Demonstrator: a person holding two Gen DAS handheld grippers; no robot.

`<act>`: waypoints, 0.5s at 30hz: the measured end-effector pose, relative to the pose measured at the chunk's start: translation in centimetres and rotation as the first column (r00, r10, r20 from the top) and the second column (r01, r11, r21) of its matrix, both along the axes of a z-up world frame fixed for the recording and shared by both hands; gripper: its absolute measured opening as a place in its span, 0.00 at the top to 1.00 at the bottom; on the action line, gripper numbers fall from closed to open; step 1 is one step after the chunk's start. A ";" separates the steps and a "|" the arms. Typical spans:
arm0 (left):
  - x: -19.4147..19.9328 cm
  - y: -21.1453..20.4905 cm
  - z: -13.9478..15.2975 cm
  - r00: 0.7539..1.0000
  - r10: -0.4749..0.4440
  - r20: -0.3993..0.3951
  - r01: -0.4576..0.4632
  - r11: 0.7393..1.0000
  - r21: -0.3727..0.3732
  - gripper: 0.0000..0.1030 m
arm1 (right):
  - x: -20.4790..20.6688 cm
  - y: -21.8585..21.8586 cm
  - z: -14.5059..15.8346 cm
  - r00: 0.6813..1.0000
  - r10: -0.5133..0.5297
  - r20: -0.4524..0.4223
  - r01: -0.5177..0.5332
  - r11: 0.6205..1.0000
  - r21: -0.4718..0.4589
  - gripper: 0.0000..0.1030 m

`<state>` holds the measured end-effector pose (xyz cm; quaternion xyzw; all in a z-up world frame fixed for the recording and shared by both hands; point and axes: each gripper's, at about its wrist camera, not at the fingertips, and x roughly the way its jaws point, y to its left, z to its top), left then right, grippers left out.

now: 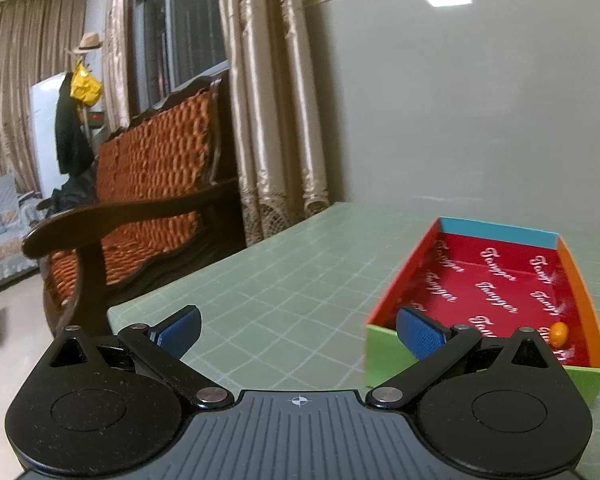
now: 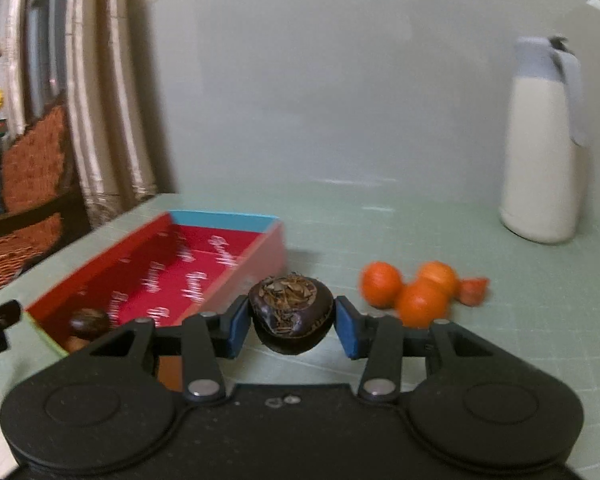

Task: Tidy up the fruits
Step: 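Carry the dark brown fruit into the box and open the right tool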

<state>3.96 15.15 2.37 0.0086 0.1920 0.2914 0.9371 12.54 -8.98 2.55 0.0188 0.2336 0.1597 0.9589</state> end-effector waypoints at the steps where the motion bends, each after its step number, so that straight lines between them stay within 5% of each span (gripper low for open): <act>1: -0.1 0.3 0.0 1.000 0.007 0.000 -0.007 1.000 -0.004 0.00 | -0.1 0.3 0.1 1.000 0.014 0.005 -0.014 1.000 0.003 0.58; 15: -1.2 2.7 -0.4 0.998 0.062 -0.010 -0.063 0.998 -0.030 0.00 | -1.0 4.4 1.0 0.986 0.161 0.040 -0.162 0.986 0.039 0.57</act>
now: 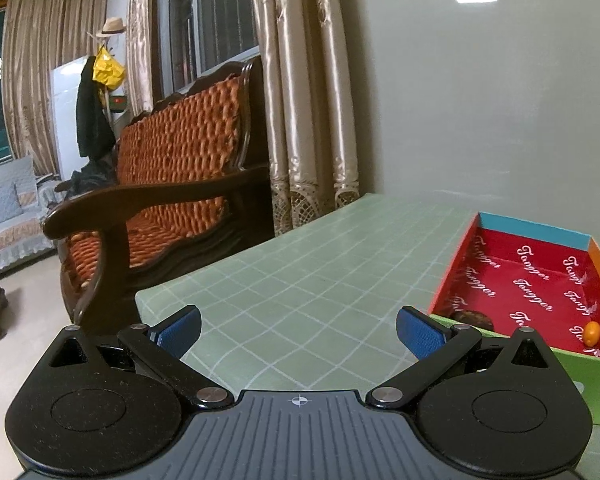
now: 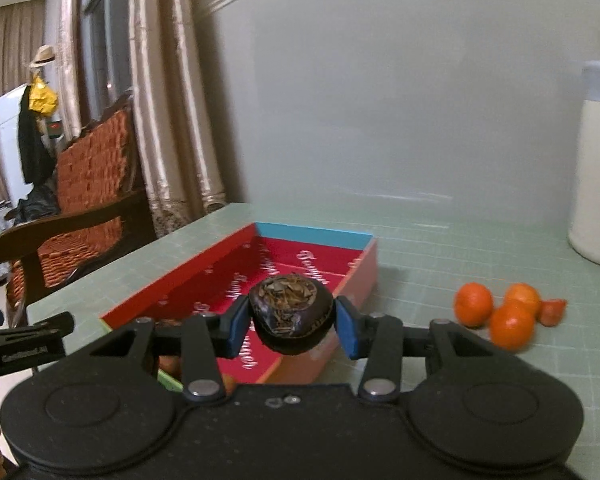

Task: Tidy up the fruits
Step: 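Carry the dark brown fruit into the box and open the right tool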

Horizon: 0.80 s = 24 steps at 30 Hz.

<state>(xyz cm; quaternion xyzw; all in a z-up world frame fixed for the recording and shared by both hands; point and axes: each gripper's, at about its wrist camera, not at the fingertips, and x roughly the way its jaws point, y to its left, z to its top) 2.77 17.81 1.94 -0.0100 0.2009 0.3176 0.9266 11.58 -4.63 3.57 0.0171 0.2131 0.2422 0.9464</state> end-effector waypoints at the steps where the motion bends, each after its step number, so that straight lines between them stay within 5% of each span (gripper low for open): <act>1: 0.0 0.1 0.0 1.000 0.002 0.000 -0.002 1.000 -0.004 0.00 | -0.1 0.4 0.0 1.000 0.013 0.002 -0.013 1.000 -0.003 0.57; 17: 0.4 -0.4 -0.3 1.000 -0.024 -0.015 0.024 1.000 -0.009 0.00 | -0.8 3.1 -1.0 0.997 0.075 0.016 -0.074 0.995 -0.062 0.55; 19: 0.4 -0.4 -0.3 1.000 -0.022 -0.013 0.022 1.000 -0.010 0.00 | -0.8 3.1 -1.1 0.997 0.071 0.024 -0.069 0.996 -0.064 0.51; 21: 0.4 -0.5 -0.3 1.000 -0.020 -0.013 0.020 1.000 -0.012 0.00 | -0.9 2.9 -1.0 0.998 0.064 0.030 -0.062 0.997 -0.056 0.35; 24: 0.5 -0.4 -0.3 1.000 -0.020 -0.016 0.020 1.000 -0.014 0.00 | -1.2 2.7 -0.9 0.997 0.054 0.050 -0.052 0.997 -0.048 0.33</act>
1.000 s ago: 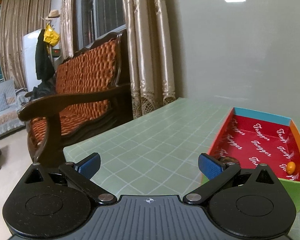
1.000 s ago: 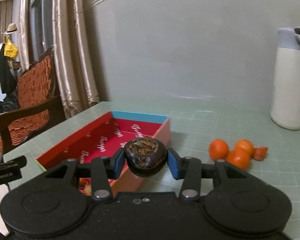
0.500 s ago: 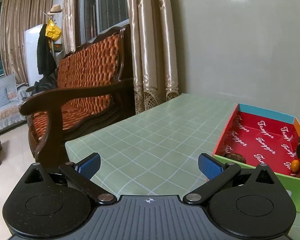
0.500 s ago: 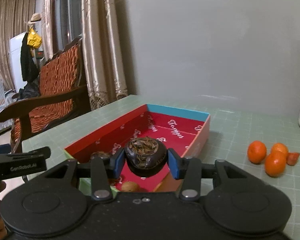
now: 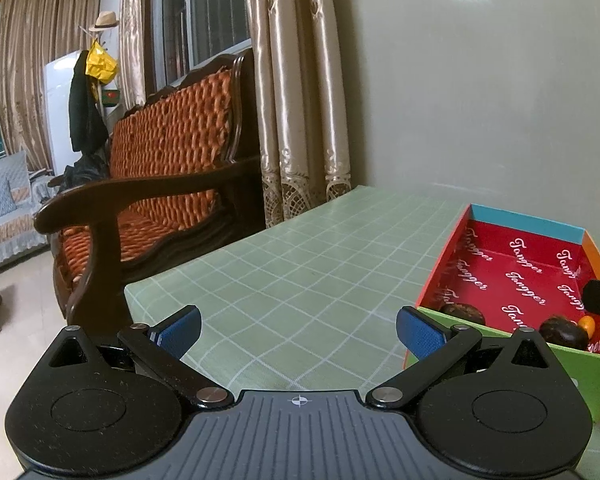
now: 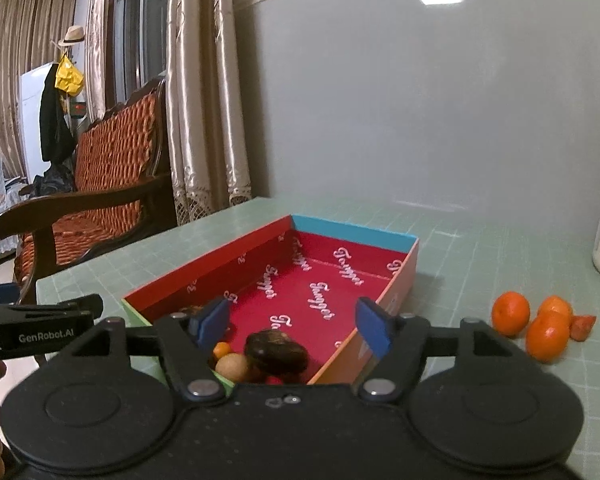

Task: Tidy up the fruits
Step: 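Carry the dark brown fruit into the box and open the right tool, then move the left tool back to the mandarins and close on one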

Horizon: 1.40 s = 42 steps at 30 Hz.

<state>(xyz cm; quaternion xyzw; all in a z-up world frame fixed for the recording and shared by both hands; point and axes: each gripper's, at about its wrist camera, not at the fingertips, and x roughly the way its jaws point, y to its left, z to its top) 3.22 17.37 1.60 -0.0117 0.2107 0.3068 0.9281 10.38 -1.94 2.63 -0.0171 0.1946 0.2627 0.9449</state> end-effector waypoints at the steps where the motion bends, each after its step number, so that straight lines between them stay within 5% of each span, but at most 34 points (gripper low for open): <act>1: 0.0 0.0 0.0 1.000 0.000 0.001 0.000 1.000 0.001 0.00 | 0.0 -0.1 0.1 1.000 0.000 0.001 0.000 1.000 0.001 0.33; 14: 0.3 -0.8 0.2 1.000 -0.022 0.008 0.022 1.000 -0.007 0.00 | -0.1 -1.7 0.5 0.999 -0.050 0.016 0.049 0.998 0.032 0.23; 27: 1.8 -5.4 0.5 0.992 -0.121 0.026 0.120 0.992 0.027 0.00 | 0.3 -7.6 0.9 0.969 -0.246 0.011 0.246 0.968 0.052 0.11; 37: 2.6 -9.9 0.9 0.971 -0.236 0.032 0.234 0.970 0.061 0.00 | 0.2 -14.0 0.3 0.868 -0.497 0.000 0.497 0.867 0.044 0.06; 42: 2.9 -12.9 1.1 0.949 -0.313 0.038 0.308 0.946 0.101 0.00 | -0.8 -16.9 0.3 0.762 -0.645 0.049 0.644 0.764 0.045 0.00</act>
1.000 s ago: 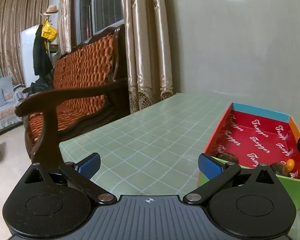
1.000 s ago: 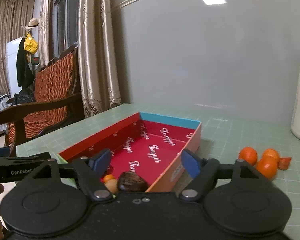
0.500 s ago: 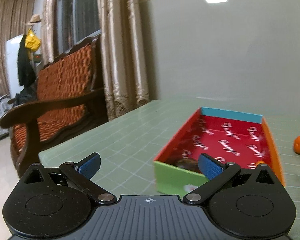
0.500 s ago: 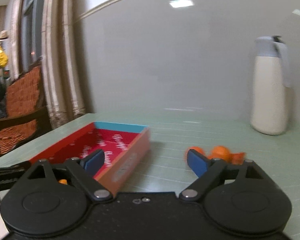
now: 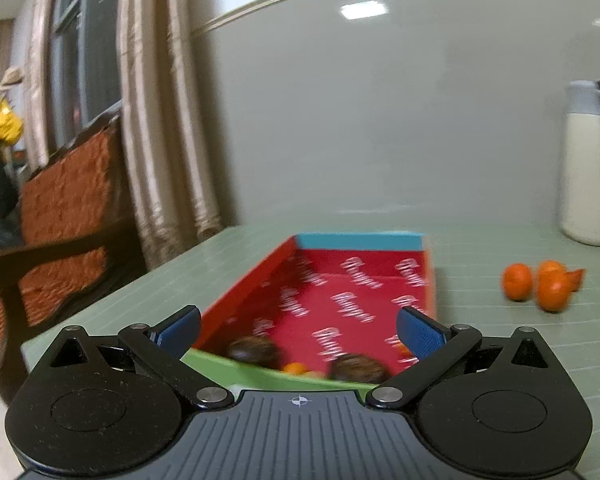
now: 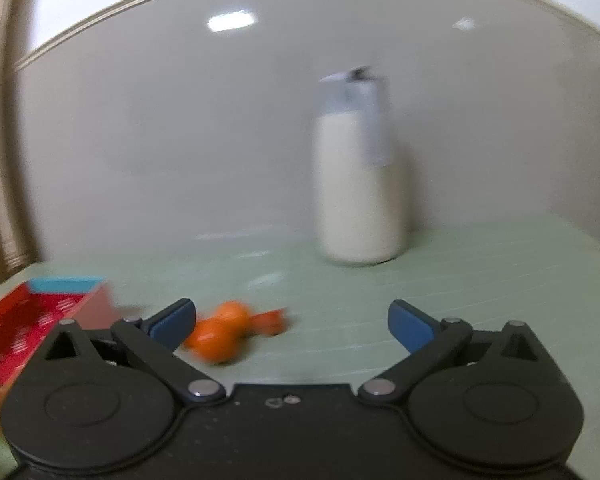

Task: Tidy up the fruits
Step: 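Move the left tool back to the mandarins and close on one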

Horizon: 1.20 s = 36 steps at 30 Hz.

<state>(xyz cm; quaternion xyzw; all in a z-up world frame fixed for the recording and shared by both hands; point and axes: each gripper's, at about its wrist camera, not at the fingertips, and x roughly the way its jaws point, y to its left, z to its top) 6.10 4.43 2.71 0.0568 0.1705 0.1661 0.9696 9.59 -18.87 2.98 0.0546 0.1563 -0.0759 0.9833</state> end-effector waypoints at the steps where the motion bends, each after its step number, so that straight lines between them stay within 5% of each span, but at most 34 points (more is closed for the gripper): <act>1: -0.1 -0.8 0.1 1.000 -0.022 0.008 0.022 1.000 0.012 0.00 | -0.2 -0.5 0.0 0.999 -0.036 0.009 0.036 0.999 -0.011 0.00; 12: 1.6 -8.5 0.2 0.973 -0.230 0.005 0.229 0.971 0.071 0.00 | -1.4 -5.1 -1.0 0.958 -0.287 0.017 0.287 0.956 -0.057 0.00; 19: 3.9 -12.2 -0.4 0.949 -0.314 -0.038 0.315 0.948 0.030 0.01 | -2.1 -7.5 -1.6 0.929 -0.368 0.025 0.369 0.926 -0.083 0.00; 26: 7.1 -15.2 -1.6 0.929 -0.358 -0.091 0.360 0.933 0.009 0.01 | -3.3 -9.6 -1.8 0.907 -0.418 0.040 0.420 0.903 -0.084 0.00; 36: 10.3 -17.6 -3.0 0.905 -0.390 -0.171 0.390 0.920 -0.035 0.16 | -3.2 -12.5 -2.8 0.866 -0.499 -0.019 0.496 0.864 -0.088 0.00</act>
